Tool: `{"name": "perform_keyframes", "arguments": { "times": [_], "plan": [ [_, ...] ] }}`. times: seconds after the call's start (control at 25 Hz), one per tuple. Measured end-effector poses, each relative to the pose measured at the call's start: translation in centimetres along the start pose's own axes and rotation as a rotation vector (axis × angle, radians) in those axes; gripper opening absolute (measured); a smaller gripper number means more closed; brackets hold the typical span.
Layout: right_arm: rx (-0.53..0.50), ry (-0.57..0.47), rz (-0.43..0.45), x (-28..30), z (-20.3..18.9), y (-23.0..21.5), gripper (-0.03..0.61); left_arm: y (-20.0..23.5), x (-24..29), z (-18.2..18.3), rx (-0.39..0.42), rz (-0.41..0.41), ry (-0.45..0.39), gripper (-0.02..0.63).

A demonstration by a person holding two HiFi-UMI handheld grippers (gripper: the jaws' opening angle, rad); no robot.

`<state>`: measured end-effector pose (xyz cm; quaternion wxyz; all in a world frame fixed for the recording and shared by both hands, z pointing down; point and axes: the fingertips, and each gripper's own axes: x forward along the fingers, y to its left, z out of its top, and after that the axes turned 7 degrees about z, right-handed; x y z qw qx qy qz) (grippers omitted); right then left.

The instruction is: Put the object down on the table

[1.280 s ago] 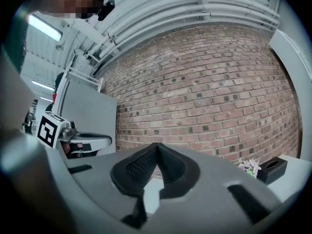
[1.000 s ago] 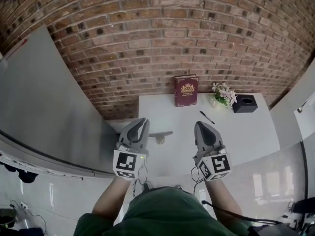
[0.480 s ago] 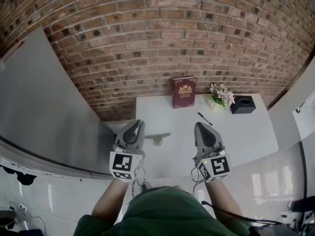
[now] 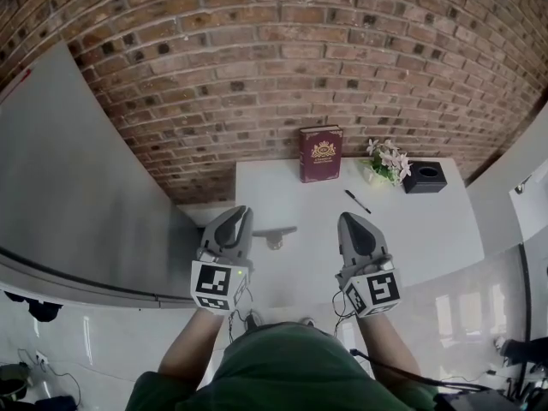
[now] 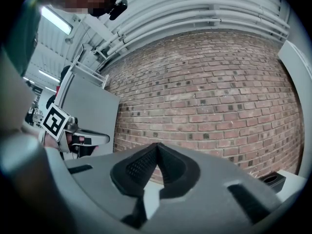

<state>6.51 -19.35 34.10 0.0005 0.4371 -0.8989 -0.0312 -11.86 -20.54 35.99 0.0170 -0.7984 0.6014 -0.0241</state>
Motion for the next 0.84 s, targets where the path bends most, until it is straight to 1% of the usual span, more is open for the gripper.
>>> {"name": "perform_keyframes", "arguments": {
  "times": [0.84],
  "plan": [
    [-0.018,0.025,-0.004,2.4,-0.7,1.3,0.002,2.7,0.4,-1.8,-0.02,-0.013,0.032,0.029]
  ]
}}
